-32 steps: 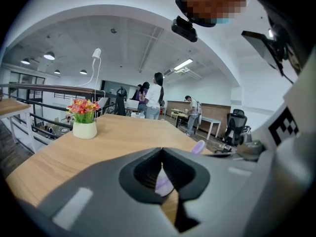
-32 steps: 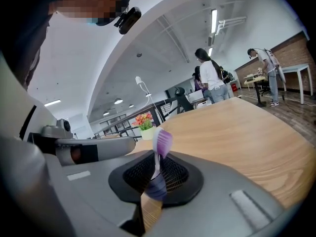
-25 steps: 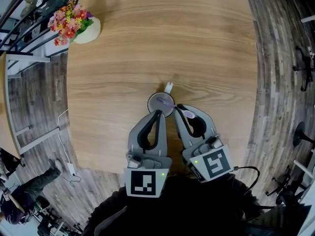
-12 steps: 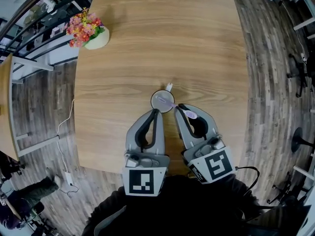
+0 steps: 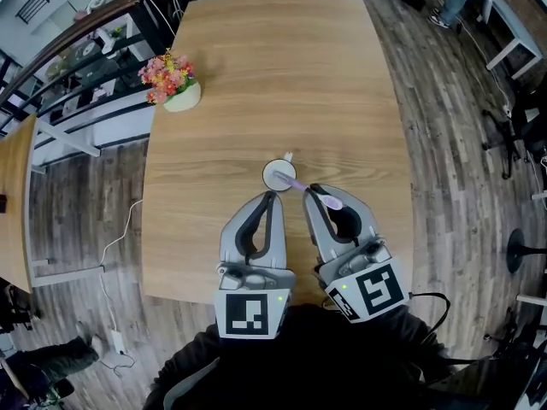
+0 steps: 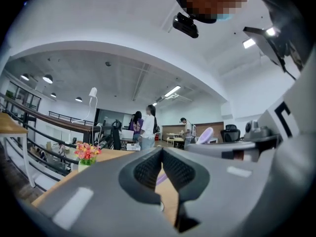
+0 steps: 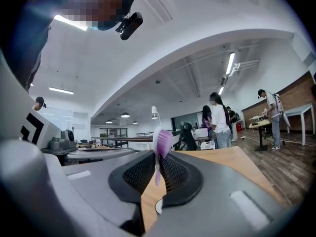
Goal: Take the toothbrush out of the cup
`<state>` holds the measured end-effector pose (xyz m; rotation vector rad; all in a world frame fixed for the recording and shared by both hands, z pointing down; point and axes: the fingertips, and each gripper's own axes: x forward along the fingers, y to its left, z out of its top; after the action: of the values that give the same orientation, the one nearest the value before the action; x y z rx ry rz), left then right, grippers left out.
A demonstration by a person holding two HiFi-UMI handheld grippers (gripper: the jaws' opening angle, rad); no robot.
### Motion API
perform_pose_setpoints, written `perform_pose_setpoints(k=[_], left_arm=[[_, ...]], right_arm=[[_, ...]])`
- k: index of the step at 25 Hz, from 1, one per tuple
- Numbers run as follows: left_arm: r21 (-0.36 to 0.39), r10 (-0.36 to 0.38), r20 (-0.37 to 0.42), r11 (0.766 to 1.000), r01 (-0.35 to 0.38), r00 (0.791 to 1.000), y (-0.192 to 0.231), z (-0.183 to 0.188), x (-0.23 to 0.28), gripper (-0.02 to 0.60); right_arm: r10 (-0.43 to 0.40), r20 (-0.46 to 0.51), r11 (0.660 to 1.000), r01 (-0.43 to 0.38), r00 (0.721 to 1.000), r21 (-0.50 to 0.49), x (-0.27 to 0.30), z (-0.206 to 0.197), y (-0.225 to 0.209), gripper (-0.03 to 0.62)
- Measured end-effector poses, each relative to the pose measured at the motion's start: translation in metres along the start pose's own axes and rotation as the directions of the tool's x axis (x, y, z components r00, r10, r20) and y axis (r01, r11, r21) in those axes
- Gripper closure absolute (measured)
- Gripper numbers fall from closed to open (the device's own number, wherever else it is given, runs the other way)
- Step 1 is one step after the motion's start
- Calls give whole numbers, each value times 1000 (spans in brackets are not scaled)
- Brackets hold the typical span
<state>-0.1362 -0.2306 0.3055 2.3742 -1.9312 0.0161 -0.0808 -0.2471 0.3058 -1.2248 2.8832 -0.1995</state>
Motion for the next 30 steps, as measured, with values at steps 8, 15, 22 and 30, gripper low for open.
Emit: perform_pose_setpoints(k=[8,15,22,30], left_arm=[[68,-34,85,997,28,996,-18,40,-34,574],[91,-58,116,995,47,992,-27,51,-44,574],[108,-76,144,992,60,987,-35,63,-52,574],[116,-86,156,991,68,984,-31,63,-53,574]], right_arm=[[-33,84,998,37,996,-45,-37,39,22,566],[-44,106,996,52,993,-76,-53,47,29,566],[-53,132,994,65,990,-89,-62,60,30,568],[-53,135,993,66,989,-97,-59,60,34,567]])
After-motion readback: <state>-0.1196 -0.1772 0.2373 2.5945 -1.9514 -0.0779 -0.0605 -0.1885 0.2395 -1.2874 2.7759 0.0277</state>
